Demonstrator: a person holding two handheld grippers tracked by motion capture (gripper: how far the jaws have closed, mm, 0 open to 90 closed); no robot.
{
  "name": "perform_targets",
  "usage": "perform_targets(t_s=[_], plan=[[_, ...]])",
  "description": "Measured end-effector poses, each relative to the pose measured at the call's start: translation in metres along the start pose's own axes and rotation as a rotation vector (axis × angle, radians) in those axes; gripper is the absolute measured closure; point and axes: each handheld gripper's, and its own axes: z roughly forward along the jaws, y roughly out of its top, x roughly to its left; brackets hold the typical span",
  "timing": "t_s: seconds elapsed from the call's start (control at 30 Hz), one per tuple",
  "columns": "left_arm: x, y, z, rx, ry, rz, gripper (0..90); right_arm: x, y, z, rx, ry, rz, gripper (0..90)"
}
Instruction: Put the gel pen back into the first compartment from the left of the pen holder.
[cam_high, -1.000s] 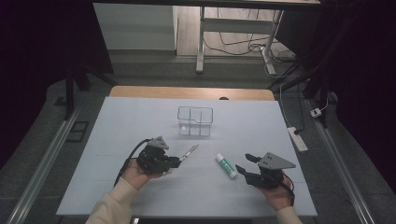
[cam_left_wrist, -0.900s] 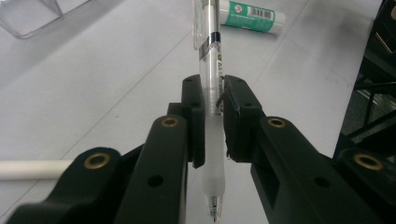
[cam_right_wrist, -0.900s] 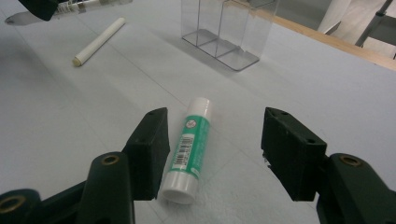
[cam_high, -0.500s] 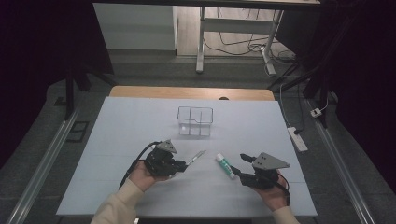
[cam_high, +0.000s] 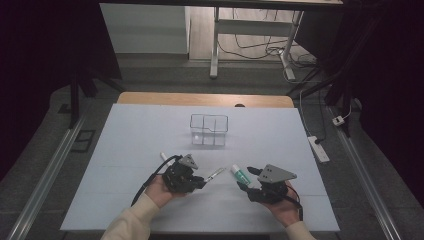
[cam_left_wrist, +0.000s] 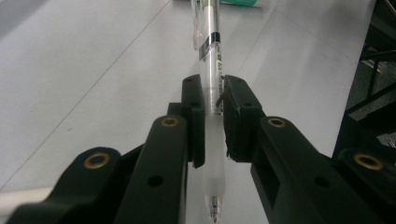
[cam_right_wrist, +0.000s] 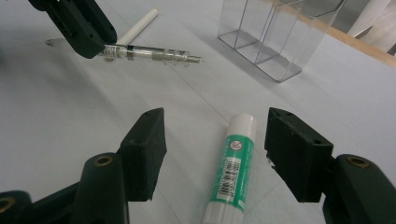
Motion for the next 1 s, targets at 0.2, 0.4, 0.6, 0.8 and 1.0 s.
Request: perform_targets(t_s=[0.2,0.4,0.6,0.8,1.0], plan=[[-0.003,0.001,0.005,0.015,0.000,0.012,79.6,0.003,0.002,0.003,0.007,0.012,-0.013,37.4],[-0.005,0.002,0.007,0.018,0.003,0.019,79.6,0.007,0.006,0.007,0.018,0.015,-0.040,37.4],[-0.008,0.003,0.011,0.030,-0.004,0.031,79.6,0.012,0.010,0.010,0.024,0.027,-0.067,37.3],[-0.011,0.004,0.014,0.036,-0.012,0.037,79.6,0.019,0.015,0.016,0.037,0.043,-0.094,37.1],[-0.016,0.006,0.016,0.040,-0.024,0.058,79.6,0.024,0.017,0.022,0.058,0.049,-0.133,36.9]])
